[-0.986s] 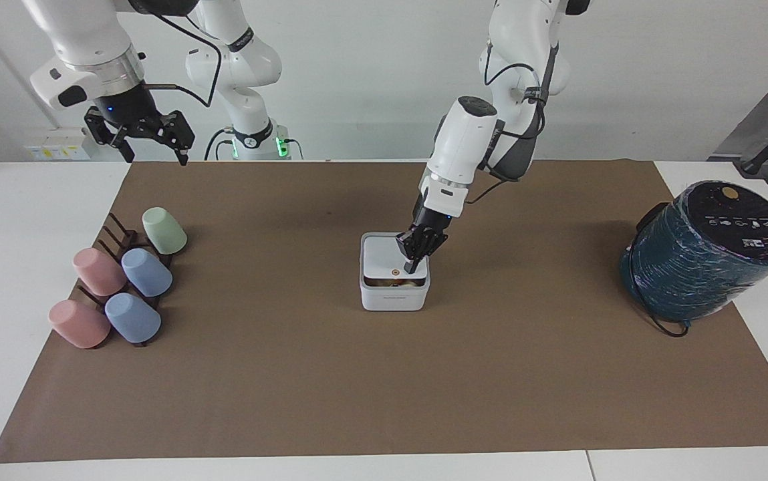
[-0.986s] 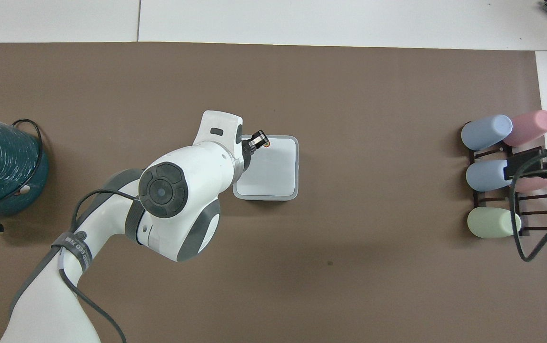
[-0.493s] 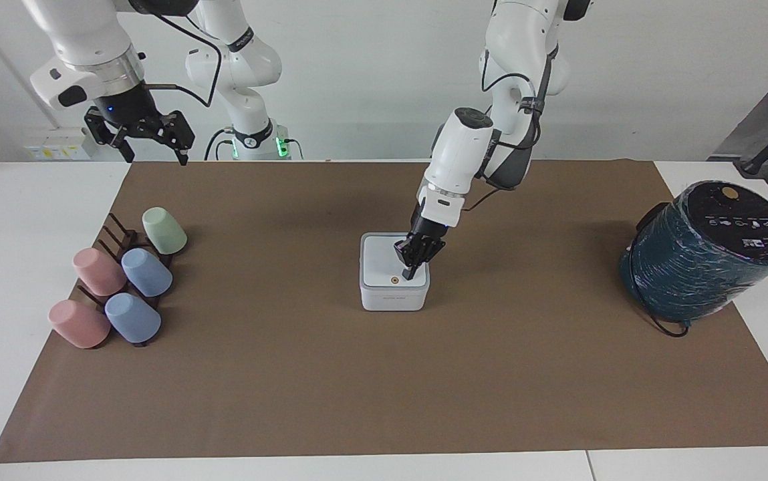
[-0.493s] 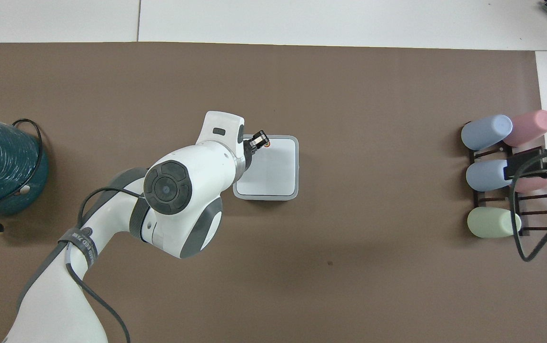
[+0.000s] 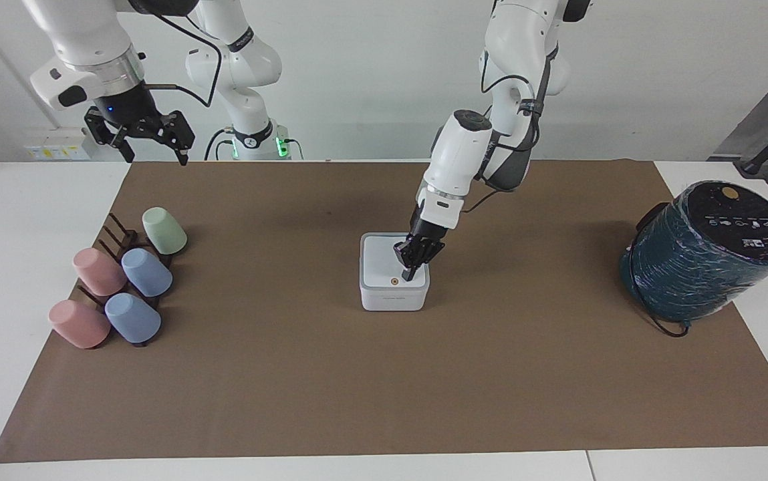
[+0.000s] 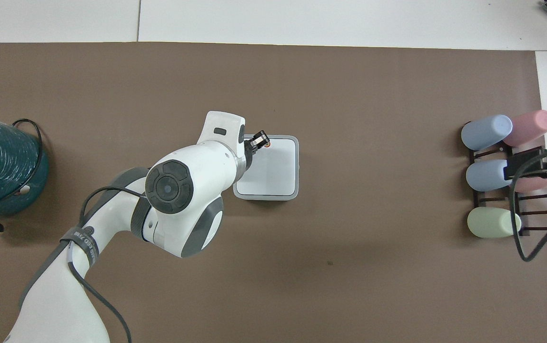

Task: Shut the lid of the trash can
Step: 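Push the white lid down over the bin with the left gripper, then lift the left gripper up off the closed bin lid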

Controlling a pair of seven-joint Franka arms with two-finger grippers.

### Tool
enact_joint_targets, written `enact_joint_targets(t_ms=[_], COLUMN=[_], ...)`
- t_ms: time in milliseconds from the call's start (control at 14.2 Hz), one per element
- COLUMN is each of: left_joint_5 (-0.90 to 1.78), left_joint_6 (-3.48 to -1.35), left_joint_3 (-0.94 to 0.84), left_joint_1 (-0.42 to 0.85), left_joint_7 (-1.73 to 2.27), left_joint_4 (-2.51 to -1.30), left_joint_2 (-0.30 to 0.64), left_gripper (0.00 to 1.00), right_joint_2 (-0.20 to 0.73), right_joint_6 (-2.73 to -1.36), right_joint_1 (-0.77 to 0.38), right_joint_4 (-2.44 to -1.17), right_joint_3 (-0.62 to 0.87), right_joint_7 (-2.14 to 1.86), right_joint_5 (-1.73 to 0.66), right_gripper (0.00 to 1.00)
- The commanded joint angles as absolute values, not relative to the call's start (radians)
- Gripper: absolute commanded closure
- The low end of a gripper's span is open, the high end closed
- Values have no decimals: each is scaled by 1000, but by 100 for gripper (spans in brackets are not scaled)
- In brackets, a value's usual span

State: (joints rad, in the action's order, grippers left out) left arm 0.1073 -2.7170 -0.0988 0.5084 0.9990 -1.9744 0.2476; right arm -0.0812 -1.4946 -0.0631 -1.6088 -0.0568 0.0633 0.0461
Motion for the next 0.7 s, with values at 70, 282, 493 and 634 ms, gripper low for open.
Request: enact_joint_targets(t_ms=[70, 282, 493, 634], left_joint_5=[112, 112, 112, 112], left_joint_6=[-2732, -2653, -2537, -2513], left_joint_3=[-91, -91, -89, -89], left_joint_1=[531, 522, 515, 515], left_joint_7=[991, 989, 989, 989], left_joint_4=[-1962, -1898, -1833, -1825], left_joint_2=[318, 316, 310, 304], left_gripper=[100, 100, 99, 99], right_joint_2=[-104, -104, -104, -104], right_joint_6=[-1497, -1497, -1497, -1497], right_joint_1=[-57, -57, -57, -57], right_joint_4=[-1634, -1634, -1634, -1634], right_joint_3=[-52, -52, -52, -52], right_joint_7=[43, 43, 43, 43], right_joint_5=[43, 43, 43, 43], right_gripper=[0, 0, 0, 0])
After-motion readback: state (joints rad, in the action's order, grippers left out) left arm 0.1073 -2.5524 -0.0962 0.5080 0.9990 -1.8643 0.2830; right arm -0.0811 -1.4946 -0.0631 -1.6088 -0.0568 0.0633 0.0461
